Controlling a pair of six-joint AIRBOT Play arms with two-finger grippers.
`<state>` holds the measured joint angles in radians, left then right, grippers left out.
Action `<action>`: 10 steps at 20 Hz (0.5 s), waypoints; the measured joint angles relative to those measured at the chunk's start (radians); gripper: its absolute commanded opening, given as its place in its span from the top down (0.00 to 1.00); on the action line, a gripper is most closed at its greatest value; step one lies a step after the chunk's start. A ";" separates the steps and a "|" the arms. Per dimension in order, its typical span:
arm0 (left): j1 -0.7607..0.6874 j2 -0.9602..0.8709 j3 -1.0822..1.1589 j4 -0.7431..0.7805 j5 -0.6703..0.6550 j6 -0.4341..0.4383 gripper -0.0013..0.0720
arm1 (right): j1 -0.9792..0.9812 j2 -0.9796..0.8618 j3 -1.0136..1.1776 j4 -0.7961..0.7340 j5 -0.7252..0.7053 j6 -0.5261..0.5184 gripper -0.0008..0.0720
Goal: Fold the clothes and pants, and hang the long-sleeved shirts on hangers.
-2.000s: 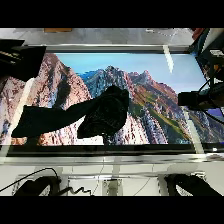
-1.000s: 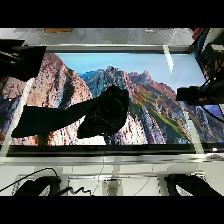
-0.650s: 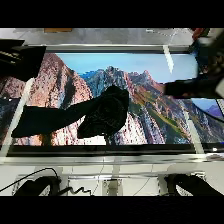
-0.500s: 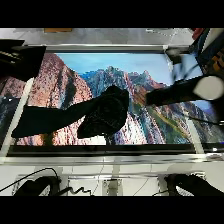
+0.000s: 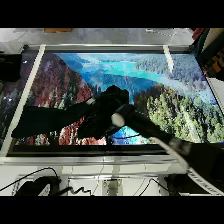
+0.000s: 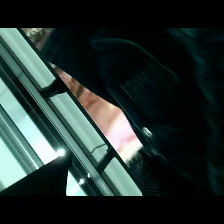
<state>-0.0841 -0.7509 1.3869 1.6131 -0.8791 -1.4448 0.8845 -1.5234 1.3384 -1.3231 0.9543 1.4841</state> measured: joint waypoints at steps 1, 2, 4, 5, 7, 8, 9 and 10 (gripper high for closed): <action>0.030 0.000 0.000 0.021 -0.009 -0.010 0.32 | 0.023 -0.036 0.001 -0.012 -0.040 -0.003 0.37; 0.057 0.000 0.000 0.037 -0.013 -0.015 0.32 | 0.039 -0.069 0.005 -0.021 -0.066 -0.004 0.37; 0.094 0.000 0.000 0.058 -0.021 -0.023 0.32 | 0.059 -0.128 0.025 -0.044 -0.107 -0.003 0.37; 0.105 0.000 0.000 0.063 -0.024 -0.026 0.32 | 0.064 -0.157 0.041 -0.061 -0.114 -0.001 0.37; 0.119 0.000 0.000 0.072 -0.027 -0.030 0.32 | 0.073 -0.203 0.081 -0.070 -0.130 0.005 0.37; 0.124 0.000 0.000 0.076 -0.027 -0.030 0.32 | 0.075 -0.224 0.102 -0.077 -0.132 0.008 0.37; 0.126 0.000 0.000 0.077 -0.029 -0.032 0.32 | 0.077 -0.245 0.126 -0.090 -0.134 0.009 0.37; 0.129 0.000 0.000 0.080 -0.029 -0.033 0.32 | 0.078 -0.264 0.148 -0.098 -0.134 0.011 0.37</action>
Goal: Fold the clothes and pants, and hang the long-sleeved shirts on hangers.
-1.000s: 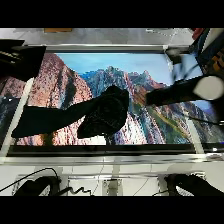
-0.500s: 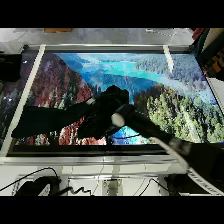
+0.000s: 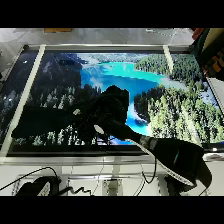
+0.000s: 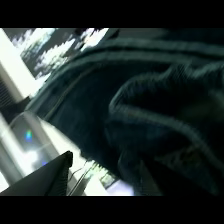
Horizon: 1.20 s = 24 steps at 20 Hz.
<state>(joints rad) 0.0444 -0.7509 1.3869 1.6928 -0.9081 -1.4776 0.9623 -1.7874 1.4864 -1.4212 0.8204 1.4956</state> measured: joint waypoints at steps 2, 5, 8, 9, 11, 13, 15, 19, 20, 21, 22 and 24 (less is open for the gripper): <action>0.002 0.000 0.000 0.002 -0.002 0.000 0.32 | 0.002 -0.041 0.045 -0.011 0.020 0.001 0.37; 0.004 -0.002 0.000 0.004 -0.002 0.000 0.32 | 0.003 -0.092 0.100 -0.048 0.042 0.009 0.38; 0.005 -0.006 0.000 0.004 -0.002 0.000 0.32 | 0.003 -0.122 0.127 -0.108 0.056 0.029 0.65; 0.005 -0.009 0.000 0.003 -0.002 -0.001 0.32 | 0.003 -0.127 0.132 -0.125 0.061 0.034 0.81; 0.005 -0.015 0.000 0.002 -0.002 -0.001 0.32 | 0.003 -0.135 0.142 -0.146 0.070 0.042 0.94; 0.005 -0.022 0.000 0.000 -0.003 -0.001 0.32 | 0.003 -0.138 0.162 -0.162 0.092 0.043 0.94; 0.005 -0.027 0.000 0.000 -0.007 -0.001 0.32 | -0.002 -0.139 0.203 -0.187 0.138 0.045 0.95; 0.005 -0.050 0.000 -0.003 -0.058 -0.001 0.43 | -0.058 -0.109 0.299 -0.237 0.280 0.047 0.95; 0.005 -0.060 0.000 -0.003 -0.080 -0.001 0.51 | -0.082 -0.088 0.313 -0.240 0.307 0.048 0.95; 0.005 -0.072 0.000 -0.003 -0.106 -0.001 0.65 | -0.114 -0.059 0.324 -0.242 0.330 0.049 0.95; 0.005 -0.090 0.000 -0.004 -0.141 -0.001 0.67 | -0.152 -0.024 0.332 -0.248 0.347 0.051 0.95; 0.005 -0.132 -0.001 -0.028 -0.218 -0.001 0.67 | -0.233 0.051 0.341 -0.250 0.377 0.054 0.95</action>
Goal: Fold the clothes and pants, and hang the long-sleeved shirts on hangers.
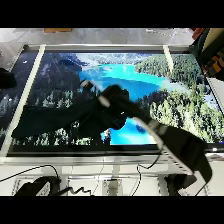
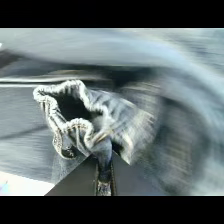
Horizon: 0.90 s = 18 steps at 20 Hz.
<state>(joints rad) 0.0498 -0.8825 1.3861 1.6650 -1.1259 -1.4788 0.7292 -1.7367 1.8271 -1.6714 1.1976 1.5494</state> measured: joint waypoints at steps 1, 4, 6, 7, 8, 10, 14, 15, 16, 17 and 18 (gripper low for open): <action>0.000 -0.024 -0.002 -0.027 -0.035 0.001 0.67 | -0.051 0.043 0.003 -0.001 0.017 0.002 0.95; 0.000 -0.095 -0.035 -0.154 -0.093 0.050 0.61 | -0.221 0.162 0.007 -0.003 0.082 0.004 0.95; 0.000 -0.145 -0.103 -0.270 -0.109 0.105 0.30 | -0.331 0.223 0.008 -0.002 0.134 0.005 0.95; 0.000 -0.166 -0.149 -0.326 -0.115 0.135 0.22 | -0.381 0.249 0.008 0.002 0.156 0.005 0.95; 0.000 -0.185 -0.205 -0.385 -0.120 0.168 0.21 | -0.423 0.268 0.006 0.008 0.175 0.005 0.95; 0.000 -0.207 -0.328 -0.491 -0.123 0.236 0.21 | -0.488 0.296 0.001 0.037 0.200 0.006 0.95; 0.000 -0.224 -0.560 -0.644 -0.103 0.380 0.21 | -0.534 0.317 -0.031 0.087 0.205 0.005 0.95; 0.000 -0.225 -0.609 -0.670 -0.089 0.407 0.22 | -0.536 0.319 -0.042 0.095 0.199 0.005 0.95; 0.000 -0.227 -0.658 -0.700 -0.066 0.433 0.21 | -0.536 0.321 -0.052 0.100 0.193 0.005 0.95; 0.000 -0.229 -0.699 -0.726 -0.043 0.457 0.21 | -0.536 0.322 -0.064 0.108 0.185 0.005 0.95; 0.000 -0.230 -0.738 -0.749 -0.023 0.482 0.21 | -0.536 0.322 -0.074 0.116 0.176 0.003 0.95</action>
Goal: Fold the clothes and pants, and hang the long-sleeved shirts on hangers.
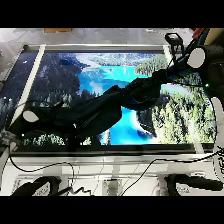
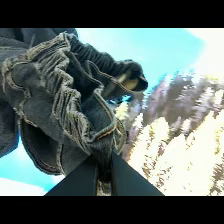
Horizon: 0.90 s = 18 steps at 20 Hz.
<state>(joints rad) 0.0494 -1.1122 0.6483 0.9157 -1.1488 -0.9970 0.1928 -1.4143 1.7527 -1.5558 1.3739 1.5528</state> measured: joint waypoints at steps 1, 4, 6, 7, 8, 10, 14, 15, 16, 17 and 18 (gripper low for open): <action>0.000 0.000 -0.033 -0.024 0.023 0.023 0.21 | 0.000 0.001 -0.011 0.004 -0.008 0.000 0.95; 0.000 -0.002 -0.094 -0.081 0.087 0.079 0.21 | 0.000 0.001 -0.037 0.008 -0.038 -0.001 0.95; 0.000 -0.002 -0.113 -0.106 0.143 0.097 0.21 | 0.000 0.001 -0.046 0.010 -0.051 -0.001 0.95; -0.003 -0.002 -0.119 -0.115 0.175 0.105 0.21 | 0.000 0.001 -0.050 0.011 -0.059 -0.002 0.95; -0.010 -0.003 -0.124 -0.121 0.208 0.108 0.22 | 0.000 0.001 -0.051 0.012 -0.063 -0.002 0.95; -0.038 -0.010 -0.129 -0.132 0.256 0.115 0.22 | 0.000 0.001 -0.054 0.013 -0.072 -0.002 0.95; -0.128 -0.045 -0.132 -0.139 0.343 0.119 0.69 | 0.000 0.001 -0.056 0.013 -0.081 -0.002 0.95; -0.148 -0.054 -0.133 -0.139 0.365 0.120 0.95 | 0.000 0.001 -0.056 0.013 -0.082 -0.003 0.95; -0.165 -0.062 -0.133 -0.140 0.383 0.122 0.94 | 0.000 0.001 -0.056 0.012 -0.082 -0.003 0.95; -0.177 -0.067 -0.133 -0.141 0.401 0.122 0.94 | 0.000 0.001 -0.056 0.008 -0.082 -0.003 0.95; -0.183 -0.071 -0.132 -0.143 0.424 0.110 0.94 | 0.000 0.001 -0.056 -0.002 -0.082 -0.002 0.95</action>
<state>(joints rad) -0.1333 -1.1835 0.5167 0.7727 -0.7250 -0.8871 0.1928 -1.4136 1.6962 -1.5578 1.2915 1.5505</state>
